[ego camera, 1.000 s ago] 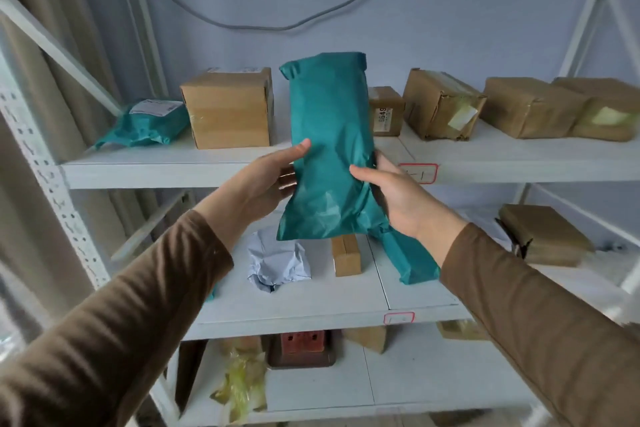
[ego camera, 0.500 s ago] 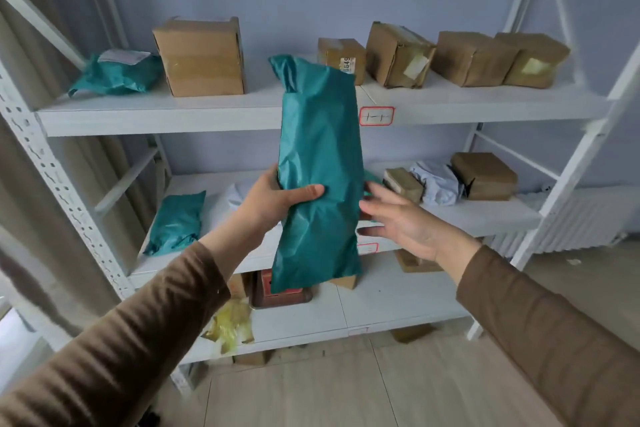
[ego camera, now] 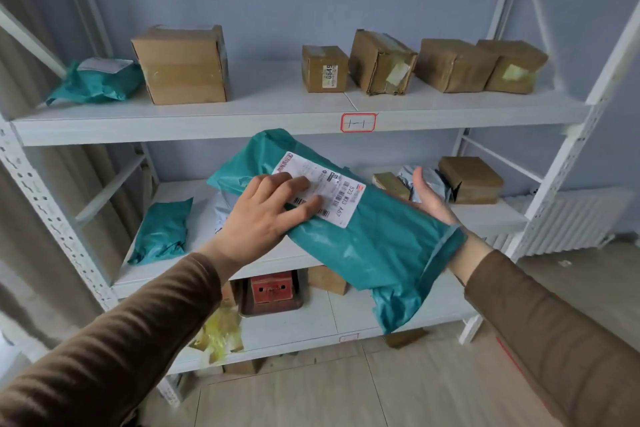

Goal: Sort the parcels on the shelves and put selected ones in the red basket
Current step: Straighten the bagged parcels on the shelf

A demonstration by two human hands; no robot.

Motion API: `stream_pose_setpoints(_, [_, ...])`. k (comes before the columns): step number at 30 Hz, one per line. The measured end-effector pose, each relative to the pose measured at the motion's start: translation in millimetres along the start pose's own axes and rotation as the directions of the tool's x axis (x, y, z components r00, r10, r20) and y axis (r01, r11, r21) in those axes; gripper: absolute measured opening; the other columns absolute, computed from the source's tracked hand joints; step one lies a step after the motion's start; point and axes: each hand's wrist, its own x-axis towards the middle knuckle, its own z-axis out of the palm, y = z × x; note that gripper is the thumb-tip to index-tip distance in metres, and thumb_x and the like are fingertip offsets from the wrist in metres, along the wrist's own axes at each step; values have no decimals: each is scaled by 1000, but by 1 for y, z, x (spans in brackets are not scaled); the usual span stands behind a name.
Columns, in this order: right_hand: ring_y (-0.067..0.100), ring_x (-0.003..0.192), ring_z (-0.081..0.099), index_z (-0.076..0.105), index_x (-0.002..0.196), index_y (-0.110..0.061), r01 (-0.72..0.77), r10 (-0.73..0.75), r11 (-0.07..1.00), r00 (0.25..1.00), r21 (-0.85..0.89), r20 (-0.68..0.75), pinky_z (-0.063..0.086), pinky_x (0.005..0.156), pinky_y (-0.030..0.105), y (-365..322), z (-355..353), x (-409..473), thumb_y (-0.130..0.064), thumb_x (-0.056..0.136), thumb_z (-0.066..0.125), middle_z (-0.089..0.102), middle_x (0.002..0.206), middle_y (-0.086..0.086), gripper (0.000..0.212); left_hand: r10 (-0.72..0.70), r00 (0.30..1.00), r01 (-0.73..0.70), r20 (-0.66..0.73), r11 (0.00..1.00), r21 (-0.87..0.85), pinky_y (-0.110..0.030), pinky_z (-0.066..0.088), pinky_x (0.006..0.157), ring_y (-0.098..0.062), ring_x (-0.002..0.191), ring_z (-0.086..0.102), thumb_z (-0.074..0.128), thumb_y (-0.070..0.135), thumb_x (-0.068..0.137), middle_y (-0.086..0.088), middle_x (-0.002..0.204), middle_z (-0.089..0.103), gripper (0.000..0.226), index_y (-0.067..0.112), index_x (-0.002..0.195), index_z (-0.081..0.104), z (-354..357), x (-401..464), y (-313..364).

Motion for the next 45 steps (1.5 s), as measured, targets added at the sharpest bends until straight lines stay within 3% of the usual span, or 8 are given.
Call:
stream_pose_setpoints(5, [36,122,66,59,142,-13,-56,102,959,983,-277,153,57,96,50,-16,-15,-2,-35,56,101,66,137,19,99,16,1000,-16,11,1000,-8,-44,40,90,-33,115,48,84,12,82,-12,135,45,63,23,133,48,14,6,-3])
stream_pose_setpoints(9, [32,108,74,53,140,-36,47,12,891,992,-452,125,63,84,40,-21,-10,8,-4,84,77,74,126,10,69,-325,945,326,36,944,-44,-57,29,119,-40,145,34,80,11,85,-16,158,35,73,17,147,41,24,24,1])
stream_pose_setpoints(13, [36,115,71,56,137,-33,168,-137,904,985,-392,106,58,98,50,-23,-13,24,-5,84,77,73,128,10,64,-815,526,809,244,389,-441,-52,24,126,-22,154,25,68,-5,90,-5,166,26,86,24,158,26,25,39,16])
stream_pose_setpoints(17, [37,113,71,58,133,-23,263,-268,872,962,-413,48,56,99,54,-39,-11,49,-11,81,82,71,128,15,58,-735,207,761,645,-294,-579,-46,49,108,-16,125,62,54,49,102,3,139,59,52,34,149,39,15,53,41])
stream_pose_setpoints(20, [34,109,73,59,129,-22,298,-327,873,945,-386,-9,57,98,54,-60,6,74,-19,85,80,75,119,10,49,-642,156,757,751,-411,-508,-39,57,93,-11,110,70,61,66,89,5,131,67,63,33,142,49,11,69,50])
stream_pose_setpoints(26, [31,102,76,62,129,-19,287,-286,903,957,-320,52,61,89,53,-106,60,134,-28,94,74,77,117,10,39,-653,40,572,756,-606,-553,-41,64,82,-16,100,76,76,30,90,-5,125,69,51,19,135,56,34,105,-9])
stream_pose_setpoints(38, [33,115,64,58,130,-4,264,-274,890,961,-373,28,56,96,40,-161,107,252,2,98,60,65,127,17,32,-629,-170,567,758,-692,-447,-33,65,59,-25,95,70,74,15,93,-13,116,64,27,6,113,58,118,146,-188])
stream_pose_setpoints(45, [33,128,60,54,137,0,267,-315,875,948,-405,-55,53,102,40,-169,115,290,7,101,51,61,140,18,37,-758,-157,864,633,-417,-283,-29,60,77,-22,101,69,77,31,91,-8,122,68,52,8,135,62,161,141,-227])
